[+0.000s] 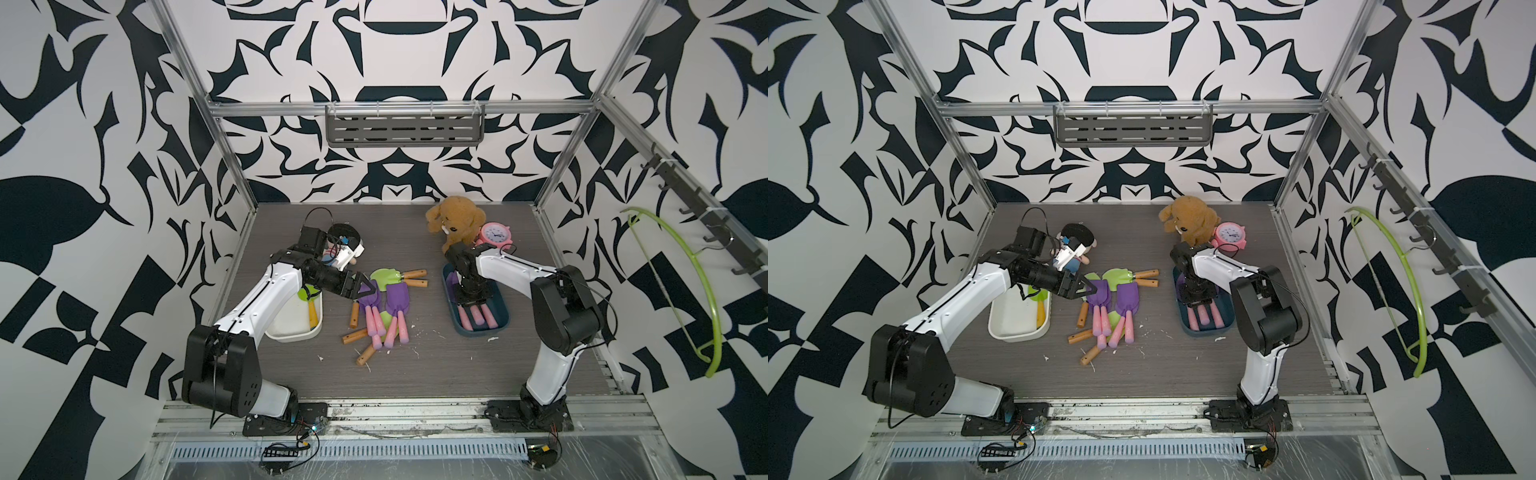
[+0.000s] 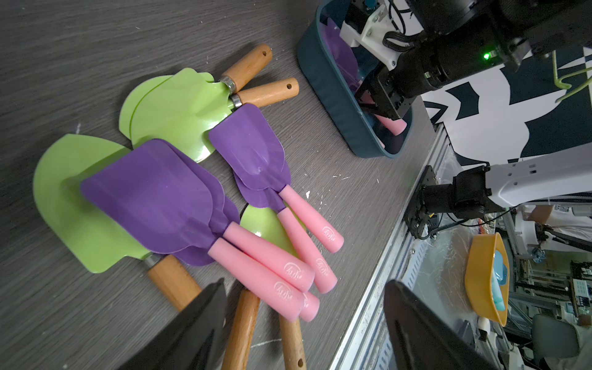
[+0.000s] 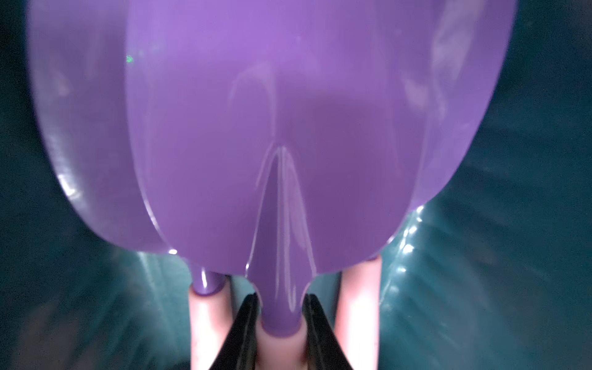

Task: Sort the small shovels by color and place them into the storage box
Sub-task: Place the shovel in the storage box.

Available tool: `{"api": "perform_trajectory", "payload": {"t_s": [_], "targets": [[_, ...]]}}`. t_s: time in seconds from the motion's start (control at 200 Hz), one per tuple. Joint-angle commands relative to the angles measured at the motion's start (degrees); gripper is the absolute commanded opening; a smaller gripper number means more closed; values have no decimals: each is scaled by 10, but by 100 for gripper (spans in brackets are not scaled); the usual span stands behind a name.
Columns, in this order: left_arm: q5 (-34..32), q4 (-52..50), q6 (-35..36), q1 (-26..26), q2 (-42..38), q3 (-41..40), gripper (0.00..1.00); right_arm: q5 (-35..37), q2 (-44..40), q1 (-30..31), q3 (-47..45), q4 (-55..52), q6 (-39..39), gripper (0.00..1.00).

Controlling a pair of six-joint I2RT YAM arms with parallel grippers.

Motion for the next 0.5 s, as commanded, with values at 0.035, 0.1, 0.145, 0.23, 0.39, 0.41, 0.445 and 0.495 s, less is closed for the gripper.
{"api": "perform_trajectory", "payload": {"t_s": [0.035, 0.1, 0.145, 0.23, 0.39, 0.41, 0.445, 0.495], "targets": [[13, 2, -3, 5, -11, -12, 84, 22, -13, -5, 7, 8, -2, 27], [14, 3, -3, 5, -9, -13, 84, 21, -13, -6, 5, 10, -2, 29], [14, 3, -3, 5, -9, -12, 84, 20, -14, -6, 4, 11, -2, 31], [14, 3, -4, 6, -7, -12, 84, 22, -15, -7, 1, 12, -2, 33], [14, 3, -4, 6, -8, -13, 84, 23, -22, -8, -2, 10, -2, 33], [14, 3, -4, 6, -8, -13, 84, 24, -23, -8, -3, 10, -2, 32], [14, 3, -4, 6, -9, -14, 84, 25, -25, -8, -3, 9, -3, 32], [14, 4, -4, 7, -10, -15, 84, 25, -27, -9, -4, 7, -3, 32]]}}
